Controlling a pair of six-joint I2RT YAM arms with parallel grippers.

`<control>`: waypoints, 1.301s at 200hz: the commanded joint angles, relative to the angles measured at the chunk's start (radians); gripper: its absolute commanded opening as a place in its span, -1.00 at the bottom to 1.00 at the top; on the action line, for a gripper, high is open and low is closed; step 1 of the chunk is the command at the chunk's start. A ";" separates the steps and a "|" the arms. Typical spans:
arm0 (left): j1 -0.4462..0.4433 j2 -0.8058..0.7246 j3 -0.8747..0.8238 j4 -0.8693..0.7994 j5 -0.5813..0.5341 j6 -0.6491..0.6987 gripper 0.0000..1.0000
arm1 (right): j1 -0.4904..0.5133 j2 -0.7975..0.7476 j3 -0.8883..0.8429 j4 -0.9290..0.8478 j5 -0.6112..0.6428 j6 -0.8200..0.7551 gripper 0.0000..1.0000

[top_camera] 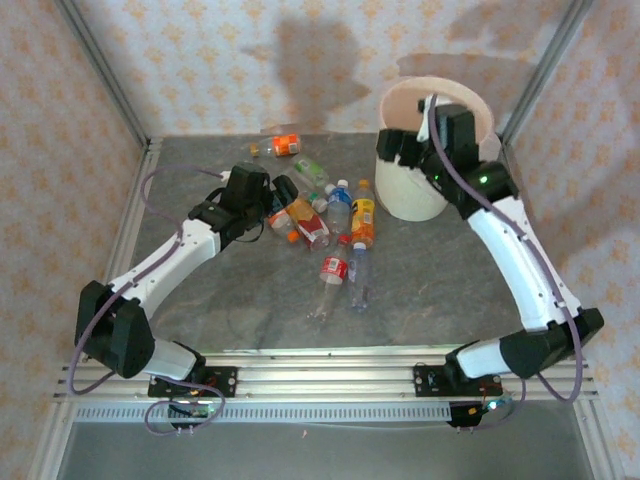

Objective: Put the plastic bottles in the bin

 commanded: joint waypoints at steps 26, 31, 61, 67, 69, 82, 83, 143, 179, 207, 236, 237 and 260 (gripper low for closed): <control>-0.002 0.010 0.030 -0.060 -0.101 -0.084 1.00 | 0.126 -0.226 -0.458 0.266 0.110 0.421 0.81; -0.002 0.011 0.028 -0.060 -0.104 -0.089 1.00 | 0.138 -0.249 -0.502 0.272 0.119 0.449 0.81; -0.002 0.026 0.025 -0.056 -0.113 -0.110 1.00 | 0.173 -0.319 -0.668 0.181 0.143 0.551 0.77; -0.001 0.033 0.029 -0.056 -0.110 -0.110 1.00 | 0.176 -0.316 -0.691 0.173 0.095 0.551 0.76; -0.002 0.034 0.031 -0.055 -0.109 -0.110 1.00 | 0.175 -0.312 -0.698 0.173 0.079 0.550 0.75; -0.002 0.050 0.044 -0.062 -0.101 -0.110 1.00 | 0.179 -0.278 -0.731 0.156 -0.032 0.541 0.72; -0.001 0.052 0.045 -0.062 -0.100 -0.111 1.00 | 0.181 -0.274 -0.732 0.154 -0.038 0.541 0.71; -0.001 0.088 0.065 -0.067 -0.077 -0.128 1.00 | 0.233 -0.049 -0.741 0.119 -0.168 0.476 0.62; -0.001 0.090 0.068 -0.091 -0.086 -0.122 1.00 | 0.235 0.049 -0.718 0.083 -0.126 0.458 0.52; -0.001 0.094 0.070 -0.093 -0.086 -0.120 1.00 | 0.235 0.111 -0.697 0.092 -0.182 0.428 0.46; -0.001 0.101 0.071 -0.098 -0.085 -0.119 1.00 | 0.235 0.152 -0.704 0.085 -0.160 0.436 0.43; -0.001 0.101 0.071 -0.099 -0.085 -0.119 1.00 | 0.235 0.152 -0.704 0.082 -0.154 0.437 0.43; -0.002 0.104 0.070 -0.107 -0.086 -0.116 1.00 | 0.235 0.152 -0.730 0.060 -0.061 0.461 0.39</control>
